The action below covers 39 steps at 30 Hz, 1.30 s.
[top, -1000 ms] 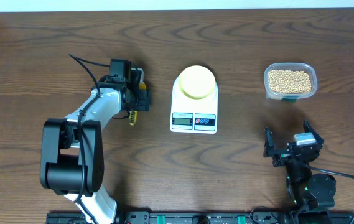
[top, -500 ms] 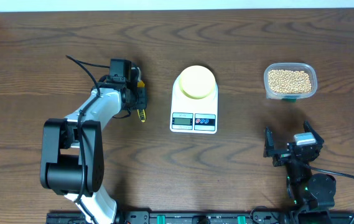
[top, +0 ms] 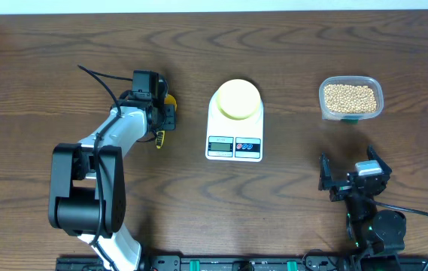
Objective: Scoop item into bowl and weigh 50g on scale
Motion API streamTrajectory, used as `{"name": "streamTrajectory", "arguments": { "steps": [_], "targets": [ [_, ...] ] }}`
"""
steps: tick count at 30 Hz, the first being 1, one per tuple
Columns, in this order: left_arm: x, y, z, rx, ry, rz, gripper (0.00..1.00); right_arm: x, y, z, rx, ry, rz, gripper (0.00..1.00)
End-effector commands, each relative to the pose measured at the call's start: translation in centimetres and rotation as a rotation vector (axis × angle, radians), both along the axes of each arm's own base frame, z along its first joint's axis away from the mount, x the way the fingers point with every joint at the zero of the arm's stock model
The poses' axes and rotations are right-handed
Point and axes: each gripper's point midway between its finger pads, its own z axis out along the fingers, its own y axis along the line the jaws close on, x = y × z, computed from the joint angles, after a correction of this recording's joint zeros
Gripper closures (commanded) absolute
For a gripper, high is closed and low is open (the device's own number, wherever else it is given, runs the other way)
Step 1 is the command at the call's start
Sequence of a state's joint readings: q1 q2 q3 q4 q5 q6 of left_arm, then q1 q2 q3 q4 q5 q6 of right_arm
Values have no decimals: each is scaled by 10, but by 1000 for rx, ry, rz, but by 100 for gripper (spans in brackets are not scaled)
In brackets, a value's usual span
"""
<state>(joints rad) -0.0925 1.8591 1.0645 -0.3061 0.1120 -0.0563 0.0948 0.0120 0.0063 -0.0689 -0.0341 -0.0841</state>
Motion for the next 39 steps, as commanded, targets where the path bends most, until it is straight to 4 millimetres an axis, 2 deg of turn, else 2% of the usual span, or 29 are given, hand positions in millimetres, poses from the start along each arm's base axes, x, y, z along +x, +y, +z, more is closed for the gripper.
{"name": "streamTrajectory", "arguments": {
  "steps": [1,5,7,17,39],
  "targets": [
    [-7,7,-11,24,32,25,61,-1,3,0,1,-1,14,1],
    [-7,7,-11,24,33,25,65,-1,3,0,1,-1,14,1],
    [-7,7,-11,24,33,25,72,-1,3,0,1,-1,14,1],
    [-7,7,-11,24,32,25,79,-1,3,0,1,-1,14,1],
    [2,6,-8,20,-5,26,79,-1,3,0,1,-1,14,1]
  ]
}}
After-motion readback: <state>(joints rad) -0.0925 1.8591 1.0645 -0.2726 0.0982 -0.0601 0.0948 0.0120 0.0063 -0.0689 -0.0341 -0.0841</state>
